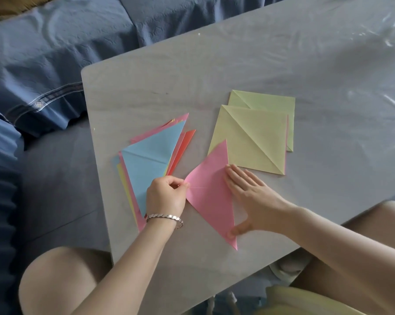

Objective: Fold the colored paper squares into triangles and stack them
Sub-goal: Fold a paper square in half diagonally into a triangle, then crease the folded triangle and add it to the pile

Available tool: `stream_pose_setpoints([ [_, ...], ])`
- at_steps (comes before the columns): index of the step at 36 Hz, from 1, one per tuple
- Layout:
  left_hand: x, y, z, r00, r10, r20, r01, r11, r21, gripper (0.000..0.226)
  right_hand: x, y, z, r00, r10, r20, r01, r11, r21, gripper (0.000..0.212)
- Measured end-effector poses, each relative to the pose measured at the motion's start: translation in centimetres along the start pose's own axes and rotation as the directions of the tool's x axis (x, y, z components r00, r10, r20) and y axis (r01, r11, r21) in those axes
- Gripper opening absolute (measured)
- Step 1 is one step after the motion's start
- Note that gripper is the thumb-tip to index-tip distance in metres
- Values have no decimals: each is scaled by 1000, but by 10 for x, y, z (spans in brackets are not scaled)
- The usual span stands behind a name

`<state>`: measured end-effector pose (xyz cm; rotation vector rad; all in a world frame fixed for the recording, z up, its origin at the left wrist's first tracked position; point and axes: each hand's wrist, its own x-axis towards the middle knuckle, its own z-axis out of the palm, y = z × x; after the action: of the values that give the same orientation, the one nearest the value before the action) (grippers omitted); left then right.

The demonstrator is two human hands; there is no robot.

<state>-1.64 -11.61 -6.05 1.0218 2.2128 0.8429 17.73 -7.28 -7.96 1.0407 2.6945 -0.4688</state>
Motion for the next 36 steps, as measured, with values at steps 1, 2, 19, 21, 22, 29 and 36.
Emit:
stream_pose_setpoints([
  [1, 0, 0, 0, 1000, 3, -1, -3, 1000, 4, 10, -2, -2, 2, 1000, -6, 6, 6, 1000, -6, 137],
  [2, -1, 0, 0, 1000, 8, -2, -8, 1000, 8, 9, -4, -4, 3, 1000, -13, 17, 13, 1000, -16, 138],
  [19, 23, 31, -61, 927, 328, -179, -324, 945, 52, 7, -17, 10, -8, 873, 254, -417, -88, 922, 378, 35],
  [21, 39, 28, -73, 920, 337, -199, -316, 940, 130, 8, -12, 15, -10, 875, 269, -403, -131, 932, 337, 36],
  [22, 47, 25, -78, 919, 338, -204, -306, 936, 173, 11, -10, 16, -11, 884, 268, -382, -142, 935, 326, 39],
  [29, 55, 11, -68, 859, 501, -110, -345, 724, 597, 59, 10, 30, -22, 934, 232, -272, -185, 965, 188, 64],
  [36, 30, -12, -26, 941, 221, 256, -338, 641, 690, 79, 20, 48, -28, 922, 337, -188, -312, 938, 152, 89],
])
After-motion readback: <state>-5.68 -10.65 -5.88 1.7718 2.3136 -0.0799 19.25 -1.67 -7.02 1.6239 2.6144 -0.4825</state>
